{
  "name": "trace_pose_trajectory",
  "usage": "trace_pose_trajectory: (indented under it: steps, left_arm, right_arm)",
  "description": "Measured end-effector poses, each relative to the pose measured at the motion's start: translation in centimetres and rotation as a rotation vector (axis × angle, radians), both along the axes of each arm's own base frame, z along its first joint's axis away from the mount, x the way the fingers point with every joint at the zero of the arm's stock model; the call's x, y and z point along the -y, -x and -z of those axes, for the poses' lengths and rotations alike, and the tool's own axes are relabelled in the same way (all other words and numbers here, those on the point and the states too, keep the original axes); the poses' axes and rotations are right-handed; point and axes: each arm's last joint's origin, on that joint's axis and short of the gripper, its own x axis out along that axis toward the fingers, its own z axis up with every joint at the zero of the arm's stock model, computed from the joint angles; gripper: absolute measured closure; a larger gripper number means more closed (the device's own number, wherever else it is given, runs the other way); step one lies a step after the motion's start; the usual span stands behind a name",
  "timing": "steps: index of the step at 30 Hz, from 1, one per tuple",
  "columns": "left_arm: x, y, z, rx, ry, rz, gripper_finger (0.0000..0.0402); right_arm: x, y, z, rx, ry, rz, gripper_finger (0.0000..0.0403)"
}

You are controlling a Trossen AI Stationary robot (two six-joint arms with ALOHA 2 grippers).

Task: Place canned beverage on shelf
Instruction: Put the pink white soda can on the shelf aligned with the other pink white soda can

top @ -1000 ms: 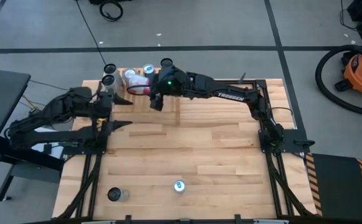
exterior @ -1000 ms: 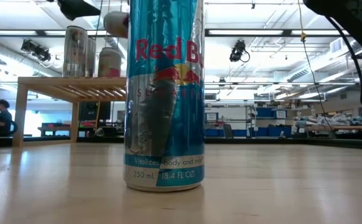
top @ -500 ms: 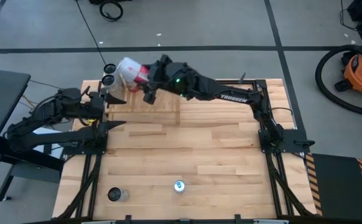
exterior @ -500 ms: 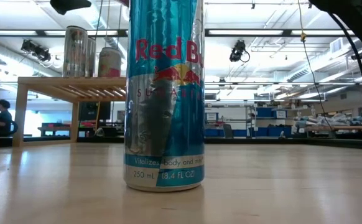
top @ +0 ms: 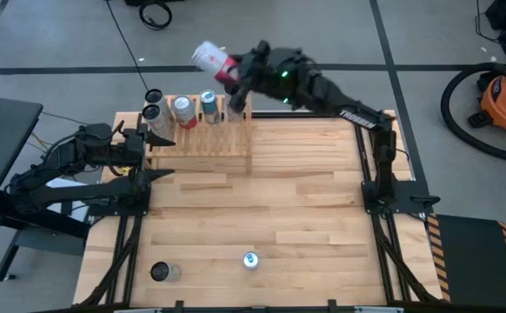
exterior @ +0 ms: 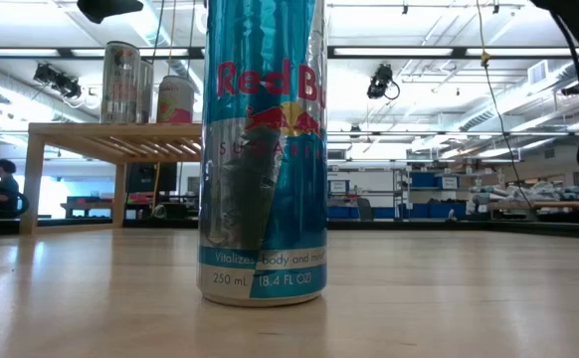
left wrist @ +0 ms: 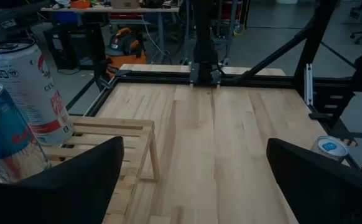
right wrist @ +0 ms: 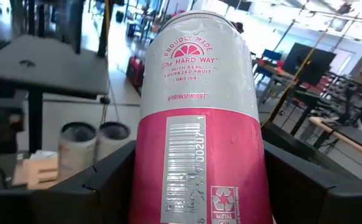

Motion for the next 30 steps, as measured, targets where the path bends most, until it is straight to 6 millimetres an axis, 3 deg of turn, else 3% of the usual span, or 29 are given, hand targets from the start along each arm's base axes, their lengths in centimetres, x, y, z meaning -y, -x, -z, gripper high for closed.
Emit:
trace_pose_trajectory:
  steps: [5,10,24,30]
  left_arm:
    - [0.0,0.0,0.0,0.004,0.021,-0.006,0.0005]
    - [0.0,0.0,-0.1,0.01,0.02,-0.006,0.0005]
    - [0.0,0.0,-0.2,0.019,0.022,-0.007,0.0005]
    - [0.0,0.0,-0.2,0.023,0.043,-0.013,0.0005]
  right_arm:
    - [1.1,2.7,-1.9,0.027,0.004,0.025,0.011]
    - [1.0,5.6,-3.7,0.042,0.009,0.024,0.011]
    - [0.6,12.2,-4.9,-0.127,-0.06,0.174,0.0108]
    - [1.0,16.0,-4.9,-0.204,-0.131,0.272,0.0109]
